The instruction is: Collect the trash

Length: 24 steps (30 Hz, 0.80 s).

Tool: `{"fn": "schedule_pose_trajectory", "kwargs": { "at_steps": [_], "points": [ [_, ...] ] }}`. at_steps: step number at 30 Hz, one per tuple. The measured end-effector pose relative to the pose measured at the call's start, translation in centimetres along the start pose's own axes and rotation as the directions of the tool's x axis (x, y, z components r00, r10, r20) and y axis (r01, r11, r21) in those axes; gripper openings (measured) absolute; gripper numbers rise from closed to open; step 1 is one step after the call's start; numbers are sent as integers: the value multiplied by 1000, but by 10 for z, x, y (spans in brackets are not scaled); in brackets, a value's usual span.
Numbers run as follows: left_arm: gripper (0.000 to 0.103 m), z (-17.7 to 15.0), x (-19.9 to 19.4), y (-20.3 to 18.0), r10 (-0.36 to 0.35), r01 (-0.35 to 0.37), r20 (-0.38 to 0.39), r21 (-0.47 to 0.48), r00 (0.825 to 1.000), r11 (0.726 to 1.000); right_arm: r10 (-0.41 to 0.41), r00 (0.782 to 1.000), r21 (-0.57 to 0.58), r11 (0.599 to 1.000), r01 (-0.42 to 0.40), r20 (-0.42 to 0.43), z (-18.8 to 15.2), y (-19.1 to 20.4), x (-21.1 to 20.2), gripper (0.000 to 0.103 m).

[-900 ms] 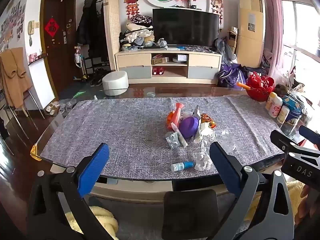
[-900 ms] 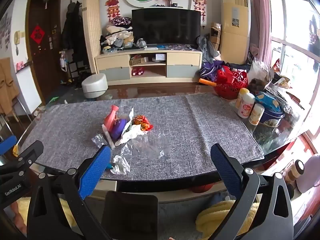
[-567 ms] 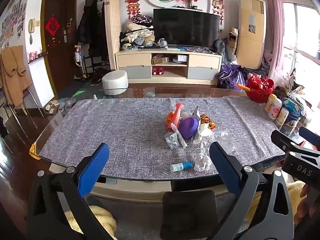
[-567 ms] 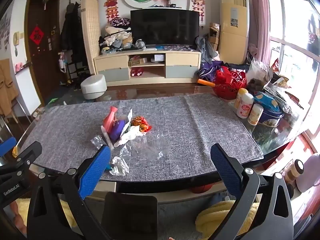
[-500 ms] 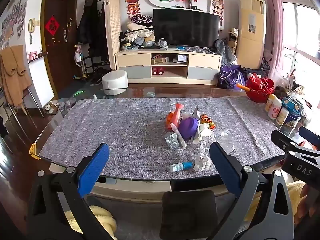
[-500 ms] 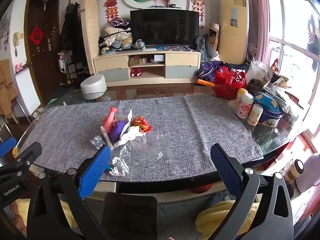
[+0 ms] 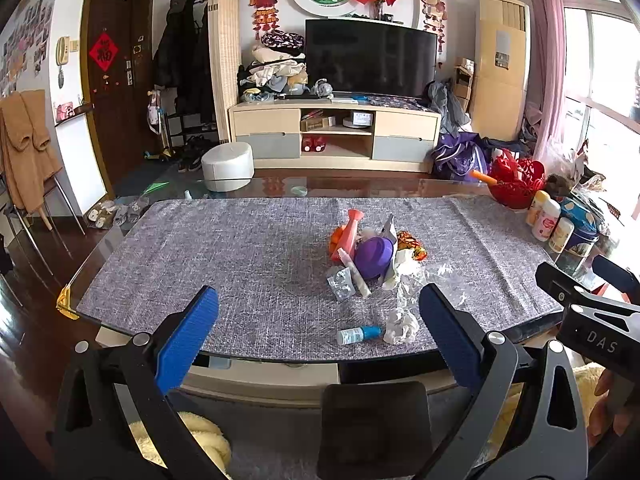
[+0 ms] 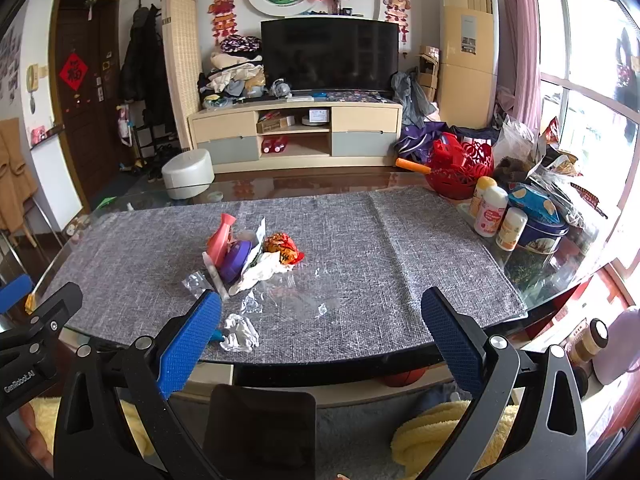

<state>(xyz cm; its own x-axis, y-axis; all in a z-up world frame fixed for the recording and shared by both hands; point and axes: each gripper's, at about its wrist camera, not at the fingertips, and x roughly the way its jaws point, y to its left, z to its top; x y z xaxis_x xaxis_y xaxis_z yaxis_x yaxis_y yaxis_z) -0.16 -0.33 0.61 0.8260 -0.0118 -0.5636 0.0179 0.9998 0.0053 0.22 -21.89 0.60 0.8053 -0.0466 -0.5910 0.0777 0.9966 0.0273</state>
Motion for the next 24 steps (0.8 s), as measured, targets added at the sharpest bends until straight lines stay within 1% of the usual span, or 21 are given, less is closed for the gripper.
{"fn": "schedule_pose_trajectory", "kwargs": {
  "at_steps": [24],
  "points": [
    [95,5,-6,-3,-9,9,10,-4,1000,1000,2,1000,11,1000,-2,4,2,-3,-3,100]
  ]
}}
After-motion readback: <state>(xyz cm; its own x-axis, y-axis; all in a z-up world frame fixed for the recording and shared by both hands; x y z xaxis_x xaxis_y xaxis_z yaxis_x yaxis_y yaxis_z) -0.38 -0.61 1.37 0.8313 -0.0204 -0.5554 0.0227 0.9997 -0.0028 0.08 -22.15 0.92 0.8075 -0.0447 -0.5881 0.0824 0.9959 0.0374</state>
